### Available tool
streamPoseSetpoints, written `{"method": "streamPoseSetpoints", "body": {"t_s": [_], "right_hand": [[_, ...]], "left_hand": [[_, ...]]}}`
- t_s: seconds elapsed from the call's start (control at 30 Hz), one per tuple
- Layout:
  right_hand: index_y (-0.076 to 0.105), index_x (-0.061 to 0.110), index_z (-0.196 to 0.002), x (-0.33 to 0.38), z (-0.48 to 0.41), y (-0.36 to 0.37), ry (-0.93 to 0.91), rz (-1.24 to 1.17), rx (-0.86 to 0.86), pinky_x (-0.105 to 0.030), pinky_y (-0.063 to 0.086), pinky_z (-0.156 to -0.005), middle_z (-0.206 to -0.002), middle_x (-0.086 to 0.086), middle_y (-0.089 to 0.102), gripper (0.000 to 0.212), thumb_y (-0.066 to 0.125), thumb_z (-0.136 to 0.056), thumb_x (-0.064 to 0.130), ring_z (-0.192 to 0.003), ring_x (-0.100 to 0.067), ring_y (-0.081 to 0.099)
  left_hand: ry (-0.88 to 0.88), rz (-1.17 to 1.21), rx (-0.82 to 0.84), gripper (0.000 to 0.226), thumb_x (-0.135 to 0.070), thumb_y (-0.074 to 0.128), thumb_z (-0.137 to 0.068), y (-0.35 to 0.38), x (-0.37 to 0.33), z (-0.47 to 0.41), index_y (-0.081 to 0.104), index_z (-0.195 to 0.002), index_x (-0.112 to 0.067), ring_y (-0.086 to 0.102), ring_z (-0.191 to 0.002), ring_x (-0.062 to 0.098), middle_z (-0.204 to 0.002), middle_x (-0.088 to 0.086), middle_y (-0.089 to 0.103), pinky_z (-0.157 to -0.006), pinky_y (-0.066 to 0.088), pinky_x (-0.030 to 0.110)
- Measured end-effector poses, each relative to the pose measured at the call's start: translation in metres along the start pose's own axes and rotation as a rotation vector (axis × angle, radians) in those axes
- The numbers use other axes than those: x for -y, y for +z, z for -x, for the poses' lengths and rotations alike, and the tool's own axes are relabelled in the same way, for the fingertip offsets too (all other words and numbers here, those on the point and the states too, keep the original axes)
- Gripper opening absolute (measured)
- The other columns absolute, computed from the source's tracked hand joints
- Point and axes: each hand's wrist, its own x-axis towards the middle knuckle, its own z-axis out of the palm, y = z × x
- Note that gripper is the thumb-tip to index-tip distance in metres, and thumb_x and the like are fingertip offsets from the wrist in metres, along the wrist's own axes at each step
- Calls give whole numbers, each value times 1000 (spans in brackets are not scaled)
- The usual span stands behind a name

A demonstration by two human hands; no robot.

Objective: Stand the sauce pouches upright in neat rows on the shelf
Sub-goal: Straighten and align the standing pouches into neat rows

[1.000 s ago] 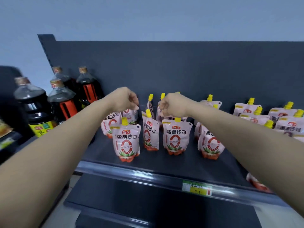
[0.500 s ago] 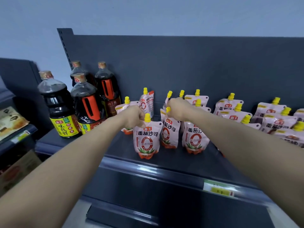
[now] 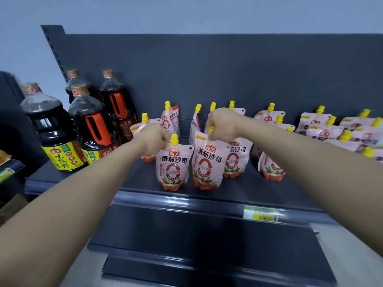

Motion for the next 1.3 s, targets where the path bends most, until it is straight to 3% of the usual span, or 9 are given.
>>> {"method": "streamPoseSetpoints", "body": {"t_s": [0.13, 0.23, 0.33, 0.47, 0.6, 0.97, 1.07, 1.17, 1.3], "right_hand": [[70, -3, -105, -31, 30, -8, 70, 6, 14, -33, 50, -76, -103, -18, 70, 29, 60, -86, 16, -85, -29, 60], [71, -2, -104, -60, 52, -10, 123, 15, 30, -37, 52, -83, -108, -20, 70, 31, 58, -85, 19, -101, -34, 64], [72, 0, -103, -87, 73, -10, 180, 20, 30, -31, 48, -76, -106, -19, 70, 27, 57, -86, 16, -89, -25, 60], [72, 6, -107, -118, 93, -8, 247, 40, 49, -37, 54, -89, -111, -12, 69, 25, 60, -86, 15, -103, -29, 63], [71, 13, -109, -141, 104, -3, 290, 29, 52, -30, 49, -77, -113, -7, 67, 24, 62, -86, 15, -96, -24, 60], [71, 13, -106, -152, 109, -5, 225, 13, 92, -26, 43, -70, -112, -6, 67, 22, 60, -88, 10, -91, -20, 56], [70, 12, -111, -151, 112, -6, 196, 31, 110, -25, 45, -69, -115, -7, 67, 26, 58, -88, 8, -94, -22, 58], [67, 11, -115, -149, 113, -8, 172, 51, 141, -30, 48, -87, -122, -7, 64, 28, 58, -88, 8, -111, -26, 59], [66, 9, -118, -148, 115, -10, 145, 61, 161, -28, 45, -88, -127, -8, 61, 29, 59, -90, 11, -116, -26, 56]], "left_hand": [[50, 11, 30, 39, -1, 65, -82, 7, -33, 2, 56, -48, -17, 48, -63, 16, -54, -4, 51, -68, 42, 27], [112, 52, 37, 8, -6, 69, -82, 20, -60, 1, 75, -80, -3, 64, -83, 23, -83, 9, 72, -84, 53, 36], [152, 89, 54, 15, -9, 71, -81, 35, -88, -1, 74, -92, 0, 64, -87, 22, -96, 12, 73, -87, 52, 32], [210, 97, 93, 12, -7, 71, -81, 51, -116, -3, 73, -85, 4, 60, -80, 19, -81, 9, 69, -85, 52, 31], [218, 81, 92, 10, -7, 71, -81, 59, -131, -2, 70, -72, -3, 55, -75, 16, -63, -2, 57, -84, 50, 29], [170, 25, 151, 27, -7, 69, -82, 59, -146, -2, 58, -57, -10, 48, -71, 20, -65, 6, 51, -81, 49, 35], [160, 24, 143, 16, -5, 67, -83, 60, -147, -3, 65, -68, 0, 49, -72, 20, -67, 6, 54, -80, 49, 33], [164, 55, 143, 11, -3, 66, -84, 64, -146, -3, 67, -74, 2, 57, -82, 21, -74, 3, 61, -87, 48, 34], [163, 71, 156, 10, 0, 64, -84, 65, -146, 1, 67, -82, 10, 55, -121, 27, -89, 7, 66, -102, 42, 36]]}}
